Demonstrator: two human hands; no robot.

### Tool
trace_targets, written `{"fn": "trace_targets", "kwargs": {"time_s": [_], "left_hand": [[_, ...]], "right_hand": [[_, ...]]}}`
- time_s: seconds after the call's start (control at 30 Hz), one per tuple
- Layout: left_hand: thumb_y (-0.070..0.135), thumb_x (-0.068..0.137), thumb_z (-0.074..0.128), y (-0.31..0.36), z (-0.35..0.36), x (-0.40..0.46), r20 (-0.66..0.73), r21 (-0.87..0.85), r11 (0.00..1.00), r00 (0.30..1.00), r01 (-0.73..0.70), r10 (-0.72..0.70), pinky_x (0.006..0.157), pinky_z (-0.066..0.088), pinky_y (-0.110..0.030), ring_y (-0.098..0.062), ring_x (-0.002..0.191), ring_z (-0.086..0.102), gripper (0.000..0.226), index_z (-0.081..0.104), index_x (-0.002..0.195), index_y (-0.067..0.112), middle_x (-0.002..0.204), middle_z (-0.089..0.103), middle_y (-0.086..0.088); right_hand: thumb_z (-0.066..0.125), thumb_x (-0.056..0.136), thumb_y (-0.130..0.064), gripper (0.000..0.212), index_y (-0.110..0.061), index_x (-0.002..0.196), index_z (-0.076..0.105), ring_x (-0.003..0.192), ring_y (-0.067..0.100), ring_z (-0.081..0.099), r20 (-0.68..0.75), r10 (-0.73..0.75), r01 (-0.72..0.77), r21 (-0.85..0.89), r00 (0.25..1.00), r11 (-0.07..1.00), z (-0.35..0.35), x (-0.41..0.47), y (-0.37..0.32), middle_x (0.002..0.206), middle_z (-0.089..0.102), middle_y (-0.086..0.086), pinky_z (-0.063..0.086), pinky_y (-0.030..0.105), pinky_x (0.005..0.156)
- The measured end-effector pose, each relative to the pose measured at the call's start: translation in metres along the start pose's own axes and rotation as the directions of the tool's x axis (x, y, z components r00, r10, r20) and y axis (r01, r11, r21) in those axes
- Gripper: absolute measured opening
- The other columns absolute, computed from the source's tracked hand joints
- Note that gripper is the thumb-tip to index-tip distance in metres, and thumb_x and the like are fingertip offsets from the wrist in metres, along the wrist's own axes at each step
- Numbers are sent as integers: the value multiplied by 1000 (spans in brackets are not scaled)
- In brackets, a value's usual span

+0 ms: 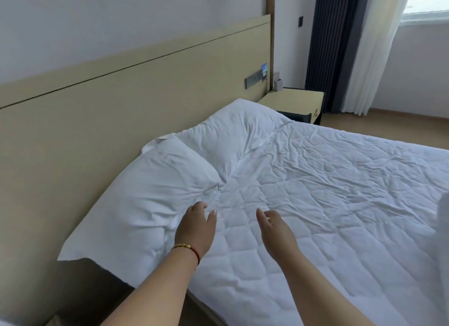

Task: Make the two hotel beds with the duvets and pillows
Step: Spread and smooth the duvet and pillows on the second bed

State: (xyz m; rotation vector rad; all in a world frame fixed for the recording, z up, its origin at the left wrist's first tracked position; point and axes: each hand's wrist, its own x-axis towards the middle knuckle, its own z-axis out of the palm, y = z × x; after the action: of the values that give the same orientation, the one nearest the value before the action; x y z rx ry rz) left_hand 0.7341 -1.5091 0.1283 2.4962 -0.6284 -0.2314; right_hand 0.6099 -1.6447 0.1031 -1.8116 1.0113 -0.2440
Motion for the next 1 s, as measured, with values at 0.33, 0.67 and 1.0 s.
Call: {"fn": "trace_targets", "kwargs": {"time_s": [0.33, 0.67, 1.0], "left_hand": [[39, 98, 47, -114, -51, 148, -24, 63, 959, 961, 277, -276, 100, 44, -35, -25, 123, 50, 48, 43, 137, 11, 140, 46, -8], [39, 98, 47, -231, -79, 264, -50, 201, 901, 923, 384, -382, 97, 44, -36, -26, 122, 48, 51, 41, 137, 6, 137, 45, -11], [62, 89, 47, -336, -98, 435, 139, 253, 897, 904, 363, -405, 113, 27, -39, -30, 141, 27, 88, 22, 148, 1, 154, 30, -15]], "right_hand": [[33, 97, -51, 44, -15, 78, 49, 77, 23, 57, 159, 57, -67, 60, 986, 996, 133, 138, -68, 79, 60, 2, 38, 32, 67], [35, 96, -53, 50, -7, 92, 55, 91, 27, 63, 252, 276, -287, 7, 928, 958, 242, 219, -89, 95, 66, 10, 49, 42, 92], [45, 90, -59, 72, -5, 137, 36, 106, 29, 56, 254, 517, -569, 211, 817, 795, 357, 298, -149, 116, 54, 11, 48, 36, 91]]}}
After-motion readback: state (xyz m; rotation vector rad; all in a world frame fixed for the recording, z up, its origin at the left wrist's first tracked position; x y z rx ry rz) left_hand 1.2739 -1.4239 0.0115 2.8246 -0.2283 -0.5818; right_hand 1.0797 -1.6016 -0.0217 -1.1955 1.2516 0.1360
